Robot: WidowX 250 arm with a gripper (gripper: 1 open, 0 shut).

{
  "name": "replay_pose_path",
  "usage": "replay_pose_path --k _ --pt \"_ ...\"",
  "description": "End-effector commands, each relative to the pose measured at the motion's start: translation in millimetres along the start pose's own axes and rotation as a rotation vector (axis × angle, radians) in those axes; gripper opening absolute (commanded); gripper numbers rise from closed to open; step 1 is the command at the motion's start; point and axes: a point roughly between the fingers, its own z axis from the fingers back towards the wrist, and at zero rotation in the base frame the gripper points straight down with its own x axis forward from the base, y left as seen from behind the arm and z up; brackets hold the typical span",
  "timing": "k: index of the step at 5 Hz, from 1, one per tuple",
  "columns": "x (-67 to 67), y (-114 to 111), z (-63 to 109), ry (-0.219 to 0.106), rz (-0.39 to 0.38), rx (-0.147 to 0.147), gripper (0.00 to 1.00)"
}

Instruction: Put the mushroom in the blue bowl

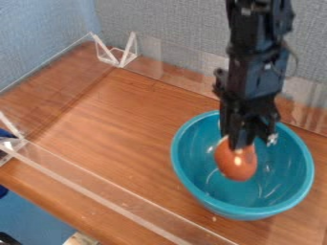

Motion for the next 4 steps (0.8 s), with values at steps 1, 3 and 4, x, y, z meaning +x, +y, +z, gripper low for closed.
replay_pose_path --k 1,3,4 --pt "-1.5 2 5.8 -0.031 -0.036 0.01 1.0" --pt "-3.9 9 13.0 -0.029 -0.028 0.016 1.0" --pt "0.0 12 15.2 -0.025 -0.017 0.019 1.0"
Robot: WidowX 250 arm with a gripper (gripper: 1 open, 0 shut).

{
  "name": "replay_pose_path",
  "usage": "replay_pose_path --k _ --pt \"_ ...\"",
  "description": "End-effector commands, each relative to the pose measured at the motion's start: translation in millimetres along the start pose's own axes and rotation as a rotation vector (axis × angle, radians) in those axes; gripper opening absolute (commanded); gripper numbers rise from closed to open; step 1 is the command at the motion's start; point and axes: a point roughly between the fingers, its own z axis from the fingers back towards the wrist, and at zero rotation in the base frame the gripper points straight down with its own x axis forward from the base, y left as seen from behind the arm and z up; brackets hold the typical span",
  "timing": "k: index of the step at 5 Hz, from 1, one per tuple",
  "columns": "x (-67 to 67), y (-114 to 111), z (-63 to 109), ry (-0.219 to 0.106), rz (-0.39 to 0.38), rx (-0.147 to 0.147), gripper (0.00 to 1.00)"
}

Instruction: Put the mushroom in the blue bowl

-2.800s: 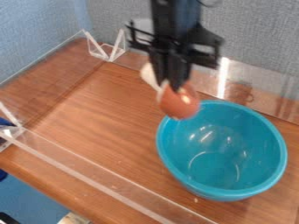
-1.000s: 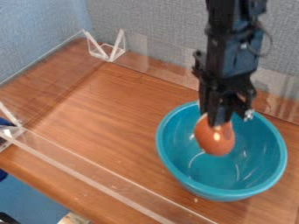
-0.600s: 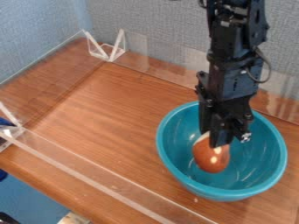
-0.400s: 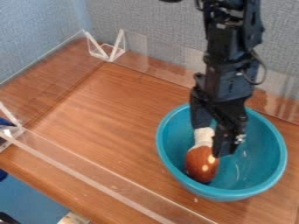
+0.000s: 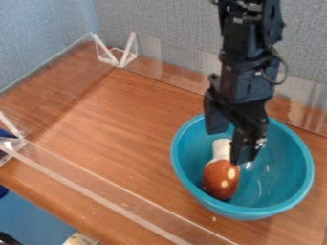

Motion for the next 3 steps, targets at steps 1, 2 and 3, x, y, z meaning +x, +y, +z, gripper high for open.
replay_pose_path --k 1,2,3 --pt "9.0 7.6 16.0 -0.039 0.013 0.026 1.0" --pt "4.7 5.1 15.2 -0.034 -0.002 0.023 1.0" --pt "0.0 3.3 16.4 -0.031 -0.013 0.021 1.0"
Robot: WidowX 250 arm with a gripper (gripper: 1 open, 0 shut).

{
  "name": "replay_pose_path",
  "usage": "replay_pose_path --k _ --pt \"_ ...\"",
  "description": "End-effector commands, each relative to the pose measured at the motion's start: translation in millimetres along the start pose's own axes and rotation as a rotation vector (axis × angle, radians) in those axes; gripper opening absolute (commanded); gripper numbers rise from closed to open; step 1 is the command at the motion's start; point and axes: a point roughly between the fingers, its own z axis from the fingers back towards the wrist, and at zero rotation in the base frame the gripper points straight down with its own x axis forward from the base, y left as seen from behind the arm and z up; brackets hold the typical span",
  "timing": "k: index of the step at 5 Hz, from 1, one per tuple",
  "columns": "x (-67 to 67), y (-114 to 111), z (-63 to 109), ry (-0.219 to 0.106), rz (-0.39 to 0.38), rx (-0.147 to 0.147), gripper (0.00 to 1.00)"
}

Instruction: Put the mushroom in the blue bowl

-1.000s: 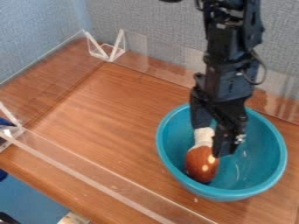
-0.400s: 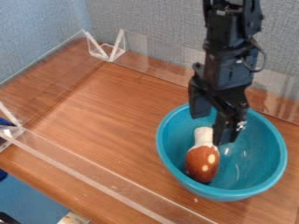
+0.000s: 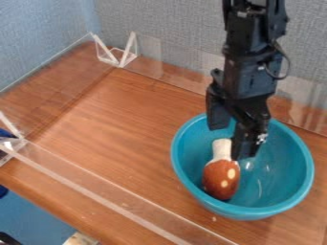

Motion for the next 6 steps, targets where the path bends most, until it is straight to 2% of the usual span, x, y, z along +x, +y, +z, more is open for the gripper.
replay_pose_path --k 1,2,4,6 --pt "5.3 13 8.3 -0.053 0.045 0.025 1.0" --pt "10.5 24 -1.1 -0.051 0.085 0.025 1.0" --pt "21.2 20 -16.2 -0.041 0.027 0.024 1.0" --pt "14.9 30 -0.9 -0.048 0.179 0.027 1.0"
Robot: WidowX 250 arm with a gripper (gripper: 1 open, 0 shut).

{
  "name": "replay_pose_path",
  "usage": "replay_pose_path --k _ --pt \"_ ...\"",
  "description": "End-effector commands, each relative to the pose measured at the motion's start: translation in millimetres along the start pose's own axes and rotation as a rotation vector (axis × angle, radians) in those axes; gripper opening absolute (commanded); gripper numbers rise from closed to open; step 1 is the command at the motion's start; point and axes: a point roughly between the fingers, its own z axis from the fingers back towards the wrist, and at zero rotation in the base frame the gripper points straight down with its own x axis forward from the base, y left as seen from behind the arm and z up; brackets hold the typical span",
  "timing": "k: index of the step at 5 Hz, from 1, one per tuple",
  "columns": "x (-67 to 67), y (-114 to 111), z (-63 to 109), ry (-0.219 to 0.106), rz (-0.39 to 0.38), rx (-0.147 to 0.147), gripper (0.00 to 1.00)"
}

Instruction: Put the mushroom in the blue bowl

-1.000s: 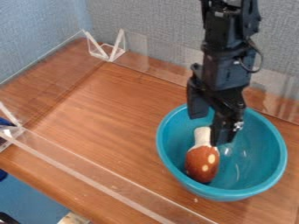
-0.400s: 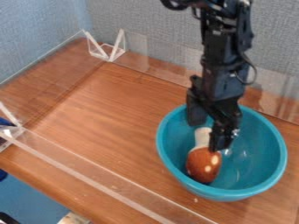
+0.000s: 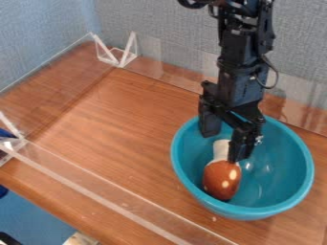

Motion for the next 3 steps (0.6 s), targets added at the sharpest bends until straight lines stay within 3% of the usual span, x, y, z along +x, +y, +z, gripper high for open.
replay_pose_path --k 1,3 --pt "11.7 -14 23.0 -0.073 -0.012 0.031 1.0" --pt "20.6 -39 16.8 -0.057 -0.065 0.028 1.0"
